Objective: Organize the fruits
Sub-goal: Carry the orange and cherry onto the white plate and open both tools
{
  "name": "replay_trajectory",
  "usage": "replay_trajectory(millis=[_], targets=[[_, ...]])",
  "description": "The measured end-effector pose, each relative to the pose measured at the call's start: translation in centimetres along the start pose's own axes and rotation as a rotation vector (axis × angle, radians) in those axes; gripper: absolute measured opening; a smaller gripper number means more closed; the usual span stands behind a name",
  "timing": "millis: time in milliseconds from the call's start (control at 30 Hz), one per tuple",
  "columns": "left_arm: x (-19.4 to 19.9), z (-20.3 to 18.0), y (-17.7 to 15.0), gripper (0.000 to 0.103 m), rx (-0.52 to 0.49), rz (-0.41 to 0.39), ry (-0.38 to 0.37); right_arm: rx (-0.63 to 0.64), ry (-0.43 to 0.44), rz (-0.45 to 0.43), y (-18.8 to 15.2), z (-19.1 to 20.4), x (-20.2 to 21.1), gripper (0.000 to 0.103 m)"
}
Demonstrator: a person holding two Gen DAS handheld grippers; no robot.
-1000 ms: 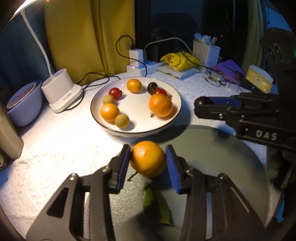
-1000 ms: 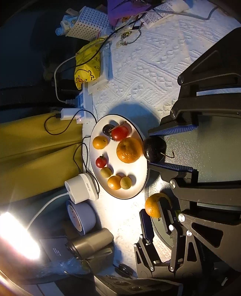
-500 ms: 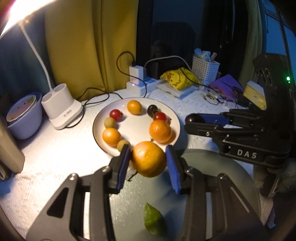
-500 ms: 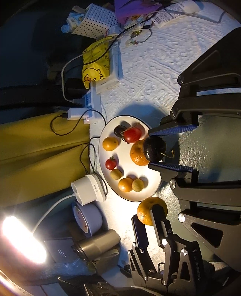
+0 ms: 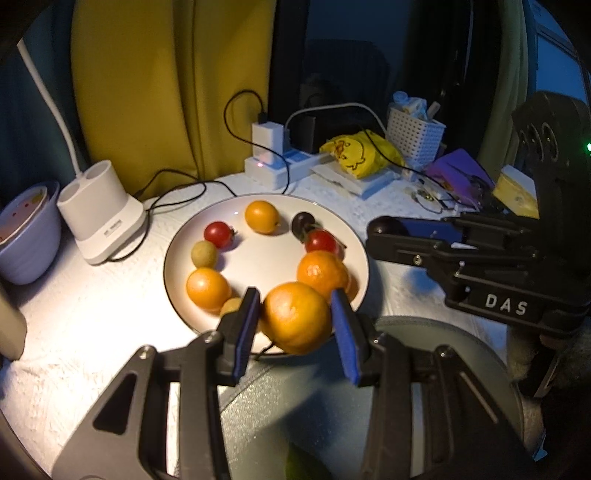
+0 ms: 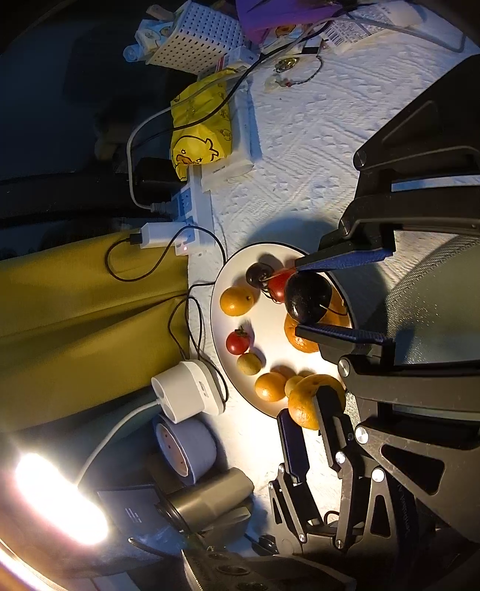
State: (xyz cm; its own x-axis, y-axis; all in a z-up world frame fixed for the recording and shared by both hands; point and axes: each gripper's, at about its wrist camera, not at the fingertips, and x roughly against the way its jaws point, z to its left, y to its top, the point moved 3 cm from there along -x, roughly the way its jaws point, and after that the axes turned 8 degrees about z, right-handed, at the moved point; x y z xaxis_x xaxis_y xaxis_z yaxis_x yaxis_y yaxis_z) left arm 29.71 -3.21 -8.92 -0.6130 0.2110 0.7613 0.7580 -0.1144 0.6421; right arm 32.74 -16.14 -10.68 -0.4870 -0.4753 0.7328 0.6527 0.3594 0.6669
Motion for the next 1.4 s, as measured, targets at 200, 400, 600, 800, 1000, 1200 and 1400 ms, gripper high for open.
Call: replay_trajectory(millis=[200, 400, 600, 800, 1000, 1200, 1400], targets=[[-0.6, 0.5, 0.3, 0.042, 0.013, 0.015, -0.016, 0.001, 0.005, -0.006, 0.7, 0.1, -0.7, 0.03], [-1.0, 1.4, 0.2, 0.042, 0.041, 0.014, -0.008, 0.016, 0.013, -0.008, 1.7, 0.9, -1.6, 0.03], [-0.3, 3.0, 0.3, 0.043, 0.098, -0.015, -0.003, 0.027, 0.031, -0.004, 2.6, 1.8, -3.0, 0.03], [0.6, 5.4, 0.5, 0.043, 0.168, -0.052, 0.032, 0.039, 0.056, 0.003, 3.4, 2.8, -4.7, 0.03], [0.2, 7.5, 0.3, 0.043, 0.225, -0.056, 0.065, 0.052, 0.062, 0.024, 3.9, 3.7, -6.5, 0.03], [-0.1, 8.2, 0.0, 0.043, 0.244, -0.052, 0.067, 0.056, 0.063, 0.05, 3.7, 3.9, -7.6, 0.03], [0.0, 8.2, 0.1, 0.043, 0.242, -0.052, 0.068, 0.049, 0.045, 0.051, 3.7, 3.8, -7.7, 0.03]])
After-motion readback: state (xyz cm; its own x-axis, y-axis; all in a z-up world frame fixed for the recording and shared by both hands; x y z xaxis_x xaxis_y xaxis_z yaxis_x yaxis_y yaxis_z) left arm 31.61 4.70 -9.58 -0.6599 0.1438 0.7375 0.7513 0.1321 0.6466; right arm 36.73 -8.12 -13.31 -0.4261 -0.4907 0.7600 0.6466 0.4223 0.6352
